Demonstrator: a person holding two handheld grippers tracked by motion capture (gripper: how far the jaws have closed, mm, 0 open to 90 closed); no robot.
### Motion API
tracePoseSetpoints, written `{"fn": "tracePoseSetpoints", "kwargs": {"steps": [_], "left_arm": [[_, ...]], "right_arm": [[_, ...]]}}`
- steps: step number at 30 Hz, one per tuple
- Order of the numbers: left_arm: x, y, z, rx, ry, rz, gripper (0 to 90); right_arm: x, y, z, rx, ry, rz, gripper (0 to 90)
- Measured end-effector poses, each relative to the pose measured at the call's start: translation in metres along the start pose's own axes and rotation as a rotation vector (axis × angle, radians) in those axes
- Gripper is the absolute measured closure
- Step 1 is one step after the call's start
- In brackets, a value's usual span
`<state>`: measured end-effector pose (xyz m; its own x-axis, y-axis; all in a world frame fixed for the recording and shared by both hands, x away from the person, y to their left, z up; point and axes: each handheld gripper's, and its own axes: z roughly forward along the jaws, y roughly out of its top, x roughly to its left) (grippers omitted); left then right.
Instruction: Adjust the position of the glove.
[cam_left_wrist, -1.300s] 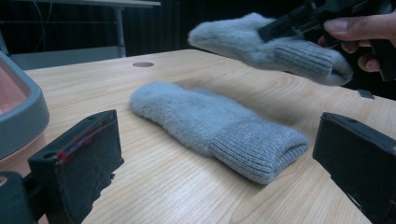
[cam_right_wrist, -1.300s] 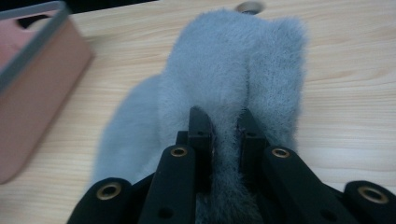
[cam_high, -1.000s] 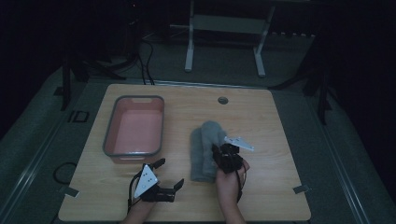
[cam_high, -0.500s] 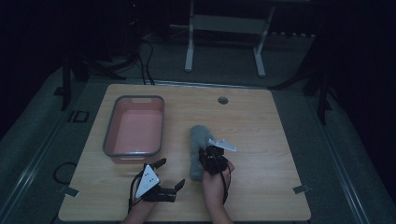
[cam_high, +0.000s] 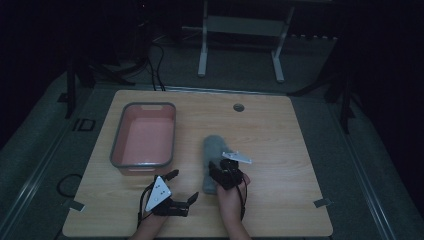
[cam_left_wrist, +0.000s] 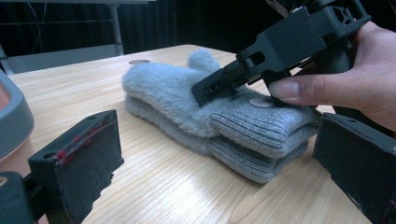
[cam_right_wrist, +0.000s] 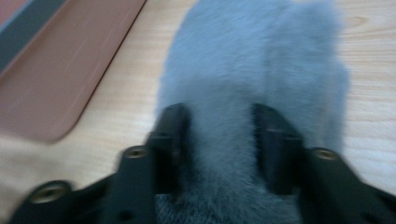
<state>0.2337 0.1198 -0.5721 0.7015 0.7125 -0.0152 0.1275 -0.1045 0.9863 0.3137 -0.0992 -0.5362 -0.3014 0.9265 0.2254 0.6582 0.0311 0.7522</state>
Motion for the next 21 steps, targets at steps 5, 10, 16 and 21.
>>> {"fn": "tracePoseSetpoints", "kwargs": {"steps": [5,10,16,21], "left_arm": [[-0.001,0.000,0.000,0.000,0.007,0.006,1.5],[-0.001,0.000,0.000,-0.002,0.015,0.011,1.5],[-0.002,0.000,-0.001,-0.007,0.030,0.008,1.5],[-0.003,0.000,0.000,-0.001,0.031,0.014,1.6]], "right_arm": [[-0.002,0.002,-0.002,0.024,0.043,-0.031,43.5],[-0.006,0.011,-0.011,0.028,0.079,-0.098,35.2],[-0.020,0.032,-0.010,0.035,0.136,-0.227,13.2],[-0.031,0.049,-0.009,0.053,0.167,-0.299,13.7]]}}
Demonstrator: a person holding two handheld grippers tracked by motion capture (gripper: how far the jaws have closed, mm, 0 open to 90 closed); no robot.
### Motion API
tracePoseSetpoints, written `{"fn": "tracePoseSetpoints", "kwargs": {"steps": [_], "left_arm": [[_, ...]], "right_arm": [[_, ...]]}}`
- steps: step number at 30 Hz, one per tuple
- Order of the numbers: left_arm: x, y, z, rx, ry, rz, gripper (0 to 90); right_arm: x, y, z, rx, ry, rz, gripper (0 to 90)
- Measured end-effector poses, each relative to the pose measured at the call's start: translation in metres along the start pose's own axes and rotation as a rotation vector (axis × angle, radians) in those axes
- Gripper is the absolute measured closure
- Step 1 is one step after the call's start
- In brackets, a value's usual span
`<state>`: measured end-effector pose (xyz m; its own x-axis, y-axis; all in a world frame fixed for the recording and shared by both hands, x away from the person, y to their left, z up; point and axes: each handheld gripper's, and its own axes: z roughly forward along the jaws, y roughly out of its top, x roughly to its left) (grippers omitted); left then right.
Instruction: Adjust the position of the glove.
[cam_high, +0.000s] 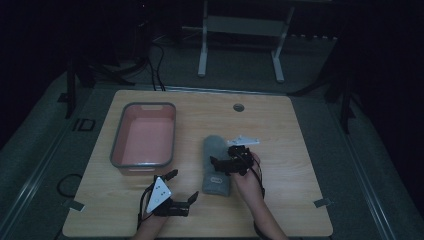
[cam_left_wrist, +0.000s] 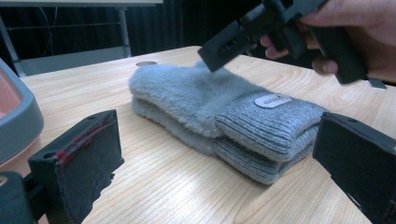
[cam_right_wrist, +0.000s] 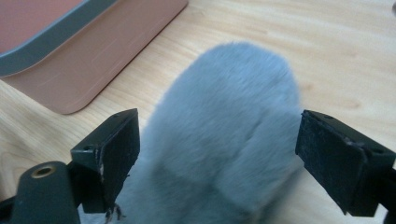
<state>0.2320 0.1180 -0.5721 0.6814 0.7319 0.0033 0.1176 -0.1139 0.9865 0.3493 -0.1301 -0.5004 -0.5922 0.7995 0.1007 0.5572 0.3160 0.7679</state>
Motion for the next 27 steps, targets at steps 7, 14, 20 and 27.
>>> {"fn": "tracePoseSetpoints", "kwargs": {"steps": [7,14,20,27], "left_arm": [[0.001,0.001,0.001,0.024,0.008,-0.003,1.5],[0.005,0.003,0.002,0.053,0.013,-0.017,1.5],[0.005,0.015,0.004,0.115,0.054,0.002,1.6],[0.005,0.036,0.021,0.147,-0.028,-0.089,1.6]], "right_arm": [[-0.017,0.017,-0.005,0.019,0.027,-0.109,13.8],[-0.035,0.015,-0.018,-0.023,0.002,-0.205,14.0],[-0.054,-0.001,-0.027,-0.054,0.013,-0.272,14.3],[-0.053,-0.026,-0.032,-0.116,0.049,-0.337,13.0]]}}
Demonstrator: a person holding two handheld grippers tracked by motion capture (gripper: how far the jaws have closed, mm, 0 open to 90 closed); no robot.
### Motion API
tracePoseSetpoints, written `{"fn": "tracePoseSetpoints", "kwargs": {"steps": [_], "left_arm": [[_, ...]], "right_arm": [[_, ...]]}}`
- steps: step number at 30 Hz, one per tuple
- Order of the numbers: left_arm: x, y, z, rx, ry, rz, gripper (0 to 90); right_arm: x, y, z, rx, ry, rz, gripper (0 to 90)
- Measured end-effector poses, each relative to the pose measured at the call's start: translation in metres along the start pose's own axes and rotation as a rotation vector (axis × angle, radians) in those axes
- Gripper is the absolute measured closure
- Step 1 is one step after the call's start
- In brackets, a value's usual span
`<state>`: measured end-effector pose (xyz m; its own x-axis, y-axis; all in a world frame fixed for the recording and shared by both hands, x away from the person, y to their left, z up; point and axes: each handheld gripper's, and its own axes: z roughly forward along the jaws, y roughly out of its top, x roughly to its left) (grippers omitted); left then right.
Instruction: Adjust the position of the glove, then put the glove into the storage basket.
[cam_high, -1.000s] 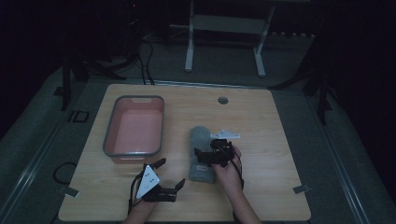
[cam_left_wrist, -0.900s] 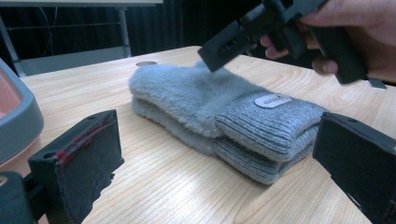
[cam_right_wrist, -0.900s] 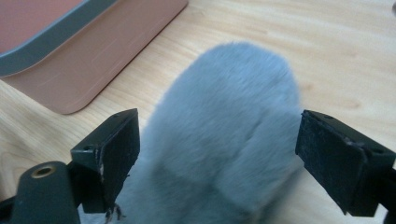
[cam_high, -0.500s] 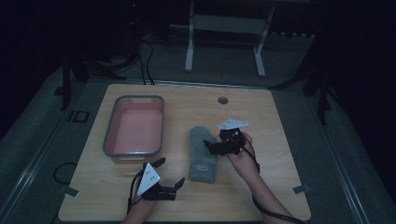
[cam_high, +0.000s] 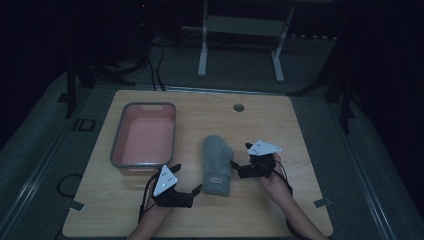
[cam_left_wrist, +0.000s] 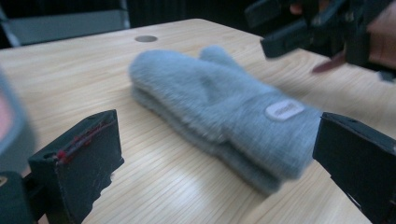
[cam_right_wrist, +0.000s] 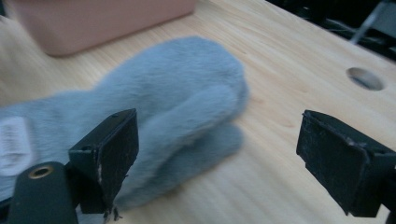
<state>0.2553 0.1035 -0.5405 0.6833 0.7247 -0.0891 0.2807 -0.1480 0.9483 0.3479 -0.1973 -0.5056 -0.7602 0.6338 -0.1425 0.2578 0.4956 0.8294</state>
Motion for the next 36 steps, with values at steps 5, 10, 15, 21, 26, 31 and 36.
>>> {"fn": "tracePoseSetpoints", "kwargs": {"steps": [5,10,15,21,26,31,36], "left_arm": [[-0.003,0.018,0.008,0.004,-0.005,0.014,1.6],[-0.001,0.031,0.020,0.046,0.009,0.015,1.6],[0.005,0.041,0.034,0.121,0.023,-0.010,1.6],[0.006,0.046,0.053,0.200,0.049,-0.024,13.9],[0.008,0.041,0.072,0.273,0.058,-0.038,20.4],[0.017,0.038,0.086,0.348,0.078,-0.084,20.5],[0.020,0.034,0.095,0.388,0.073,-0.104,19.8]], "right_arm": [[0.008,-0.009,-0.004,0.015,0.054,0.086,16.9],[0.013,-0.010,-0.009,0.016,0.048,0.135,19.7],[0.009,-0.007,-0.016,-0.001,0.087,0.280,23.7],[0.014,0.002,-0.010,0.044,0.091,0.262,16.6],[0.013,0.000,0.011,0.088,0.078,0.309,26.0],[0.012,-0.006,0.029,0.153,0.102,0.345,33.2],[0.009,-0.018,0.037,0.183,0.118,0.384,30.3]]}}
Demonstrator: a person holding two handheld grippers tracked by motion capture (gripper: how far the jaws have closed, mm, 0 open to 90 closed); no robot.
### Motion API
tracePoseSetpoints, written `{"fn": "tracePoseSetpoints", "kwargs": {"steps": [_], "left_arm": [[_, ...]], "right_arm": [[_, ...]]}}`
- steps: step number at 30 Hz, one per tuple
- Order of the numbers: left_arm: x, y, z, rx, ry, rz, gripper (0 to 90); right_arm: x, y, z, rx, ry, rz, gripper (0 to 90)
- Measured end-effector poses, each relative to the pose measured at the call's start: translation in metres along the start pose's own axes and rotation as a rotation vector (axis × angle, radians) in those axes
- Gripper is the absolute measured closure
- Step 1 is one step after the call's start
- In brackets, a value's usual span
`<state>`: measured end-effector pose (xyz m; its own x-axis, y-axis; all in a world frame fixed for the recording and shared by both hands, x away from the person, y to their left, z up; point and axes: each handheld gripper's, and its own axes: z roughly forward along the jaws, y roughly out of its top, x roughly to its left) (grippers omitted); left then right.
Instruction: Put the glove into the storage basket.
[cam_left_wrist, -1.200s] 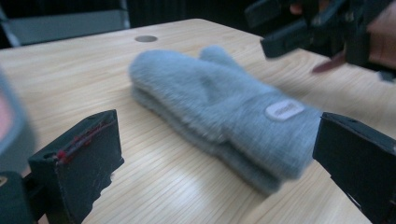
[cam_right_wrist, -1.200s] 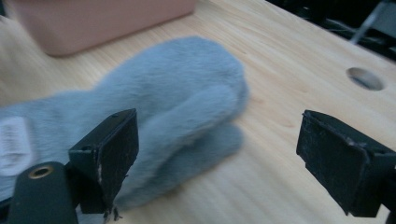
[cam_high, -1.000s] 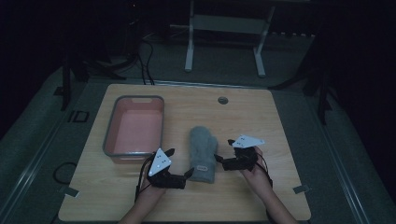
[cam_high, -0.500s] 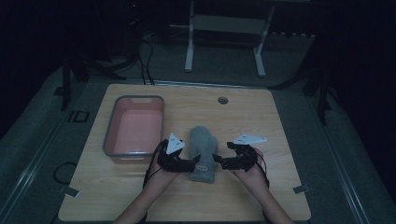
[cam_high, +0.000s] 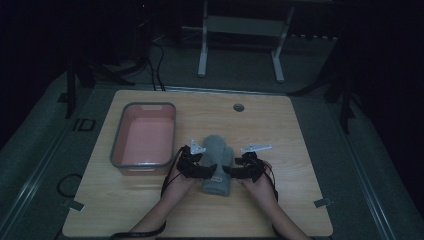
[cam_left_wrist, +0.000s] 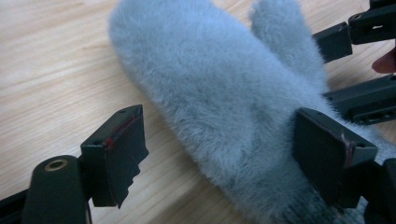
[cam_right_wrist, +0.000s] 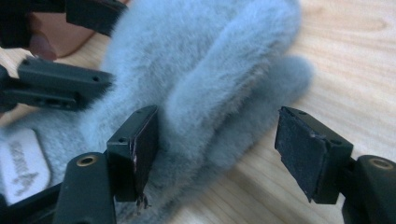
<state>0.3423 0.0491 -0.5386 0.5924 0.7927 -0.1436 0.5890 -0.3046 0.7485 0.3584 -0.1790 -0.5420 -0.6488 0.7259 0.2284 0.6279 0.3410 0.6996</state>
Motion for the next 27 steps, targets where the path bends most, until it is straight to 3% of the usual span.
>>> {"fn": "tracePoseSetpoints", "kwargs": {"steps": [4,7,10,11,12,13,14,19,22,25,27], "left_arm": [[0.003,-0.001,0.007,0.022,-0.025,-0.017,16.6],[0.007,-0.002,0.012,0.037,-0.056,-0.045,16.4],[0.010,-0.003,0.016,0.048,-0.079,-0.062,16.2],[0.013,-0.004,0.019,0.060,-0.116,-0.079,16.2],[0.014,-0.004,0.020,0.058,-0.149,-0.084,18.5],[0.015,-0.005,0.021,0.059,-0.187,-0.094,25.6],[0.016,-0.005,0.022,0.062,-0.200,-0.099,32.4],[0.017,-0.005,0.027,0.076,-0.258,-0.118,46.4],[0.015,-0.001,0.027,0.090,-0.275,-0.094,57.6],[0.012,0.001,0.025,0.091,-0.267,-0.058,69.5],[0.010,0.002,0.024,0.090,-0.256,-0.038,72.9]], "right_arm": [[-0.007,-0.005,0.005,0.021,0.050,0.017,33.3],[-0.013,-0.008,0.010,0.029,0.121,0.069,43.8],[-0.012,-0.008,0.011,0.031,0.134,0.052,50.6],[-0.013,-0.008,0.011,0.034,0.146,0.051,55.1],[-0.012,-0.009,0.011,0.034,0.154,0.030,62.6],[-0.011,-0.009,0.010,0.037,0.157,0.026,64.5],[-0.011,-0.008,0.010,0.040,0.156,0.020,66.1],[-0.011,-0.007,0.011,0.055,0.154,0.006,70.8],[-0.010,-0.005,0.011,0.068,0.154,0.005,73.3],[-0.011,-0.003,0.011,0.072,0.158,0.007,74.7],[-0.010,-0.004,0.011,0.070,0.154,0.006,75.5]]}}
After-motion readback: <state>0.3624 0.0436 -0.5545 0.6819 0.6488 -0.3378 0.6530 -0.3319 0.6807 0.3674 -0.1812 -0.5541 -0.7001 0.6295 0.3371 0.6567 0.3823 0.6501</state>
